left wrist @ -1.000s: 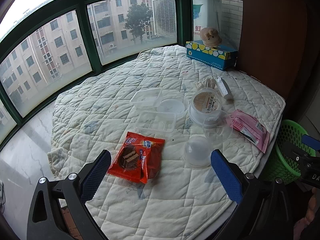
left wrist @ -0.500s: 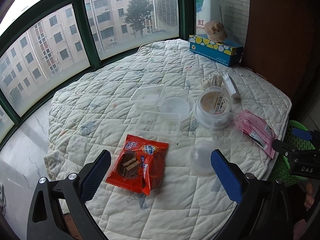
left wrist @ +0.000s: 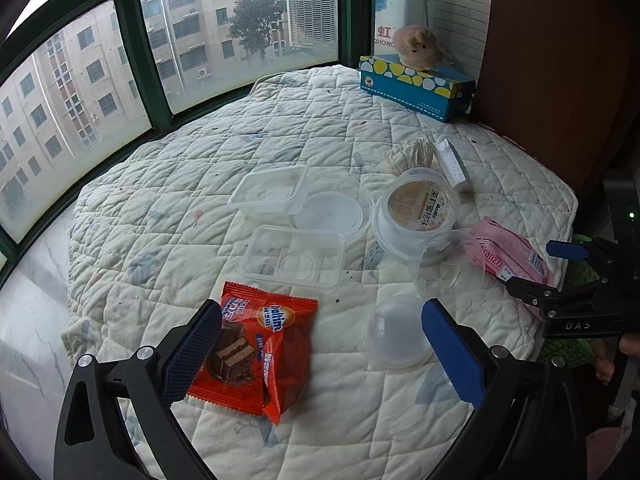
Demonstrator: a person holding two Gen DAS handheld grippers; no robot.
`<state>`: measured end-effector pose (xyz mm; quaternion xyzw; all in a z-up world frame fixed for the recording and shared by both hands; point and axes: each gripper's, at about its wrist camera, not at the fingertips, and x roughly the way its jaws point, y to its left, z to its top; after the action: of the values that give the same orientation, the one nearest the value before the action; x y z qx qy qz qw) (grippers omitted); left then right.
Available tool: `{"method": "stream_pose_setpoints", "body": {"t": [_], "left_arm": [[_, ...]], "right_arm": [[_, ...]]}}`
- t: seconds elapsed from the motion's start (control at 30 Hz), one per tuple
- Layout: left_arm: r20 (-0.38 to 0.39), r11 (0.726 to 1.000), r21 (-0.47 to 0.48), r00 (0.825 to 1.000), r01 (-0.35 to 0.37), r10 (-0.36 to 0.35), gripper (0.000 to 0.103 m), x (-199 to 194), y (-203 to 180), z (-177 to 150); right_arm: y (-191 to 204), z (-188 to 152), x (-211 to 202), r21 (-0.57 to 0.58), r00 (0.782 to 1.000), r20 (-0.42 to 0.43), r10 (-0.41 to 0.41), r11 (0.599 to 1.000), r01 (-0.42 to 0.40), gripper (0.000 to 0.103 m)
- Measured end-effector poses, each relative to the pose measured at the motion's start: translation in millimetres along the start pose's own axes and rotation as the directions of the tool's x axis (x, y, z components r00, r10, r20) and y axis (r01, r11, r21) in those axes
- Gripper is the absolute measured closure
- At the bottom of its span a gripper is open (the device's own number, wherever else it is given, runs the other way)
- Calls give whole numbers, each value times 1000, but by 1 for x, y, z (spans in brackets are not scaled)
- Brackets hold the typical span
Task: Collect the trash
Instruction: 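Reach the right tool to the pink wrapper and close on it, then carry the pink wrapper over the green basket and open the right tool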
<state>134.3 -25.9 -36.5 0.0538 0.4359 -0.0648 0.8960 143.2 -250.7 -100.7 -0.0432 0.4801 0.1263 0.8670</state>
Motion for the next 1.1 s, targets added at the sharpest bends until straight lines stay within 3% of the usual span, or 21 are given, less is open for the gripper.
{"method": "stream_pose_setpoints", "body": {"t": [0.13, 0.4, 0.47, 0.5, 0.63, 1.1], "left_arm": [[-9, 997, 42, 998, 59, -58, 6, 11, -10, 8], [-36, 972, 151, 984, 179, -175, 8, 34, -39, 23], [-53, 965, 164, 978, 206, -200, 25, 42, -43, 25], [-70, 961, 164, 974, 224, -215, 28, 47, -44, 27], [-107, 948, 154, 958, 279, -265, 39, 60, -47, 29], [-115, 933, 153, 944, 325, -310, 94, 60, -50, 28]], "right_arm": [[2, 2, 10, -33, 1000, -17, 4, 999, -5, 9], [-2, -1, 9, 2, 999, -18, 27, 1000, -27, 32], [-3, -3, 6, 13, 1000, -11, 26, 1000, -26, 40], [-4, -3, 4, 21, 1000, -7, 29, 999, -28, 46], [-6, -6, -4, 51, 1000, 11, 28, 998, -29, 50], [-18, -13, -45, 145, 995, 104, 2, 989, -17, 53]]}}
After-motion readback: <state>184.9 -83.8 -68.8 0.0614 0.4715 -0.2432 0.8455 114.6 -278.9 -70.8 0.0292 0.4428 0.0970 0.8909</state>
